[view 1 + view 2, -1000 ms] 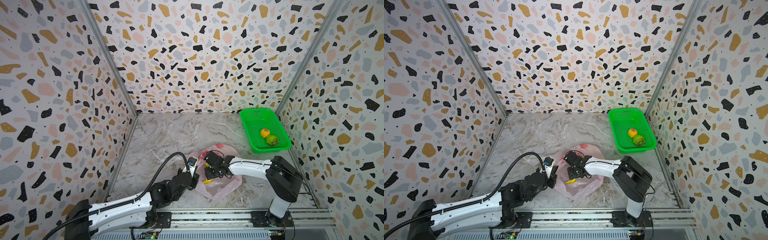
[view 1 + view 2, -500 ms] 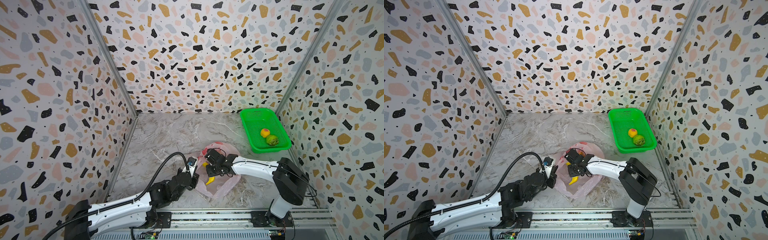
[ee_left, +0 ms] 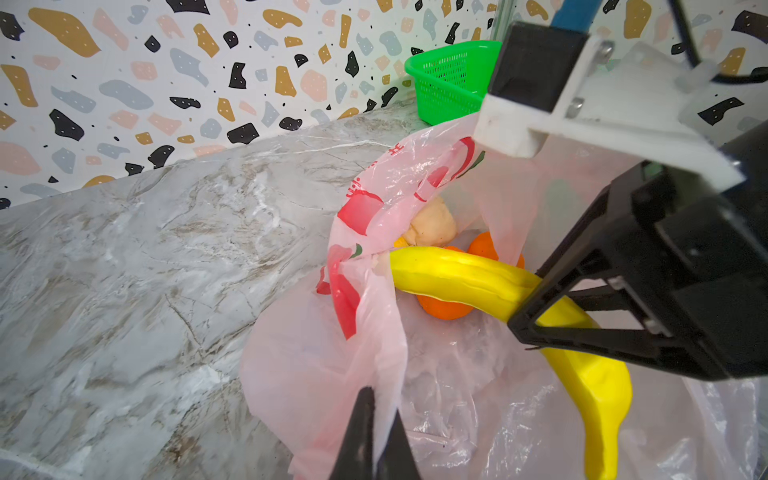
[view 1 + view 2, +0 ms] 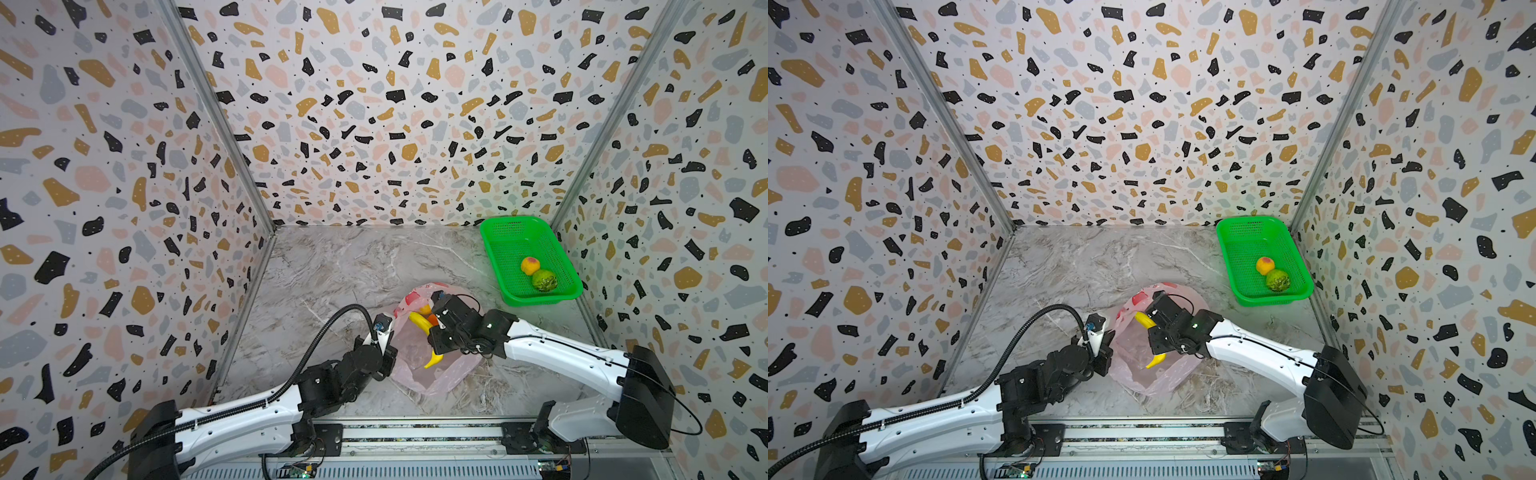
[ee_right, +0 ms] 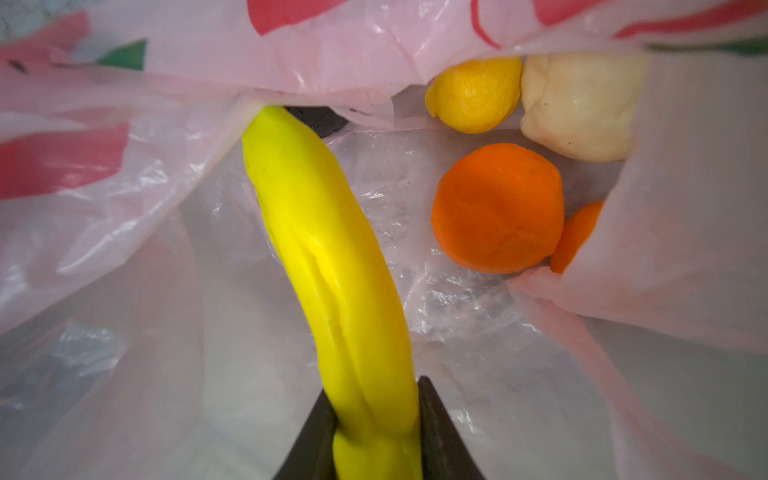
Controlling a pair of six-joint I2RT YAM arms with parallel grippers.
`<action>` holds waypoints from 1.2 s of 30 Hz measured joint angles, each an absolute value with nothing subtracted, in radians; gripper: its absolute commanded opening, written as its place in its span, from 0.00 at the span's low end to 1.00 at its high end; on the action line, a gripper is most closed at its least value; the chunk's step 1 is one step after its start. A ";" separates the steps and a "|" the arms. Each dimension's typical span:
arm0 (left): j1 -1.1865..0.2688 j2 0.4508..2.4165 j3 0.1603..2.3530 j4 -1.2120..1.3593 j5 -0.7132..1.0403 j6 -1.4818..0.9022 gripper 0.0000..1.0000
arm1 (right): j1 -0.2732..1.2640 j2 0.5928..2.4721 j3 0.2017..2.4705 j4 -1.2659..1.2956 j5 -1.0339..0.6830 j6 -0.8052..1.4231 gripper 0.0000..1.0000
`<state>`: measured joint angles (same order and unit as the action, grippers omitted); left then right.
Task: Untie the knot of the plastic bag and take out the fruit
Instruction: 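Lift the banana out and carry it to the green basket, opening the right gripper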
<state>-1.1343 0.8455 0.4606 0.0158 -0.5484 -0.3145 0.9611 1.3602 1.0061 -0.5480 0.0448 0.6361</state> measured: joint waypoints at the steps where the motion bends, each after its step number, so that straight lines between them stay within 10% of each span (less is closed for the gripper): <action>1: -1.134 0.846 0.461 0.016 -0.550 -0.315 0.00 | 0.962 1.350 1.006 -0.560 0.042 0.634 0.23; 13: -1.134 0.849 0.461 0.005 -0.558 -0.315 0.00 | 0.914 1.222 1.153 -0.694 0.037 0.614 0.23; 36: -1.134 0.844 0.461 0.008 -0.532 -0.299 0.00 | 0.004 1.551 1.265 -0.446 -0.034 0.355 0.23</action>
<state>-1.1343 0.8436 0.4606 0.0078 -0.5323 -0.2985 0.0040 1.5513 1.2648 -0.4461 -0.0341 0.3550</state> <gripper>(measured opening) 0.047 0.291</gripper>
